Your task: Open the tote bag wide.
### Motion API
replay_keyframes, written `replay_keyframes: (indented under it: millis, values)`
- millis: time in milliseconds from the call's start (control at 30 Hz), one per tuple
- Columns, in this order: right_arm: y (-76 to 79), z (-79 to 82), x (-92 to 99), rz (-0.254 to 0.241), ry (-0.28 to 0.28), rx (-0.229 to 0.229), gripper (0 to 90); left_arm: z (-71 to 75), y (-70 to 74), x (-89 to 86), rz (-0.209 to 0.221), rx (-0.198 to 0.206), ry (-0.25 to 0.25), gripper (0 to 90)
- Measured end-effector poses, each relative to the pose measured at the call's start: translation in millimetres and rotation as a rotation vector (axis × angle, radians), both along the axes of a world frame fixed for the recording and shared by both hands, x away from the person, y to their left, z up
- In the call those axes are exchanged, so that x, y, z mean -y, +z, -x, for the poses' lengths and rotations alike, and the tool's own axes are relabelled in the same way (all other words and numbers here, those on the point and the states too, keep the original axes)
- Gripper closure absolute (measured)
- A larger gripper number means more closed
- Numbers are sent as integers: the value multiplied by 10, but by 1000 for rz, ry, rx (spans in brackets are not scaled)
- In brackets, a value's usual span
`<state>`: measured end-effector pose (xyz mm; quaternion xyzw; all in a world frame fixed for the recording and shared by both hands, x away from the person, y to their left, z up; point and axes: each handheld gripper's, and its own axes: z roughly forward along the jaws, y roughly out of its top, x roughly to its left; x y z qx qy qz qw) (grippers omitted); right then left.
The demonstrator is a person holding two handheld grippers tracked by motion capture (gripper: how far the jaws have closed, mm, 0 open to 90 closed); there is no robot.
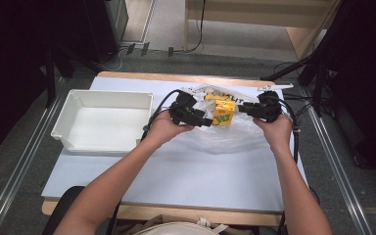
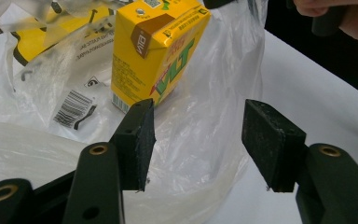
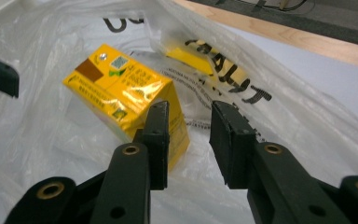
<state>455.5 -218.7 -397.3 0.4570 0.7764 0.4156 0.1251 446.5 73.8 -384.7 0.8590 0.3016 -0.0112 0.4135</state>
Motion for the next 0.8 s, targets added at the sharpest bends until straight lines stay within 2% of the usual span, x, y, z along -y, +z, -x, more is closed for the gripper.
replay_keyframes:
  millis: [133, 267, 333, 433, 533, 600, 800]
  values:
    - [-43, 44, 8, 1, 0, -10, 657, -52, 1, -5, 33, -2, 9, 438]
    - [-62, 121, 10, 6, -3, -7, 640, -40, -28, -5, -11, 4, -6, 445]
    - [-62, 153, 19, 16, -5, -4, 623, -58, -40, -22, -10, -3, 1, 422]
    - [-58, 210, 47, 3, -12, 3, 601, -66, -51, -45, 3, -9, 7, 405]
    - [-60, 265, 48, 8, -8, 5, 577, -63, -76, -70, 23, 0, 13, 402]
    - [-64, 291, 45, 10, -7, 6, 562, -75, -86, -76, 6, 4, 10, 401]
    - [-91, 385, 16, 16, 6, 6, 529, -100, -111, -81, 11, 5, 16, 401]
